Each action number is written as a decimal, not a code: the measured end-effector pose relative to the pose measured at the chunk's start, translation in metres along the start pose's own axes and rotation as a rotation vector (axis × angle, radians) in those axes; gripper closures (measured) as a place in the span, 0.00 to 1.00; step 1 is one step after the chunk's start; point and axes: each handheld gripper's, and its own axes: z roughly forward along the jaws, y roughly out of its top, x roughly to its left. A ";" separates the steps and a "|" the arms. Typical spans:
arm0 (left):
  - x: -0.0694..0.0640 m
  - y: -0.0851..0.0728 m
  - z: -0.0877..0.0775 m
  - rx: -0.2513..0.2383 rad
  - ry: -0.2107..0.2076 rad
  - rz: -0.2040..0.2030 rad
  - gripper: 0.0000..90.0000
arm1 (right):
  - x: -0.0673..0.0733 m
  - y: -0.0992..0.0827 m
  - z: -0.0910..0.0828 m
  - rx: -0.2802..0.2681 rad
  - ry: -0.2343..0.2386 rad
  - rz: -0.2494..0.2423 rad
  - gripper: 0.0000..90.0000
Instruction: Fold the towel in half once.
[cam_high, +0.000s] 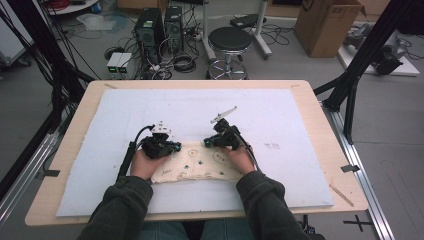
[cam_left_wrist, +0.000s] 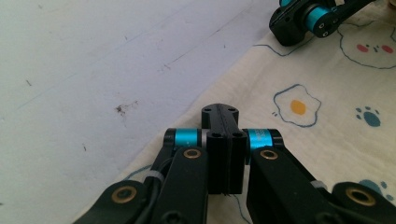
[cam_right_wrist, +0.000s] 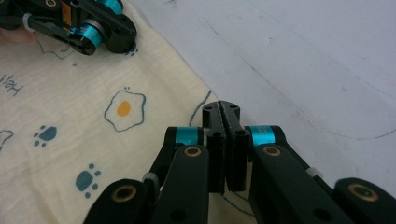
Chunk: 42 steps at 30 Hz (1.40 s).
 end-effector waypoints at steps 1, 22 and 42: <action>0.000 0.000 0.000 0.002 0.001 0.004 1.00 | 0.000 0.000 0.000 -0.002 -0.002 -0.004 0.99; 0.003 0.000 0.001 -0.015 0.016 -0.009 1.00 | 0.012 0.015 0.017 -0.003 -0.002 -0.032 0.99; 0.003 -0.001 0.000 -0.014 0.017 -0.002 1.00 | -0.027 -0.046 -0.050 -0.030 -0.069 0.067 0.97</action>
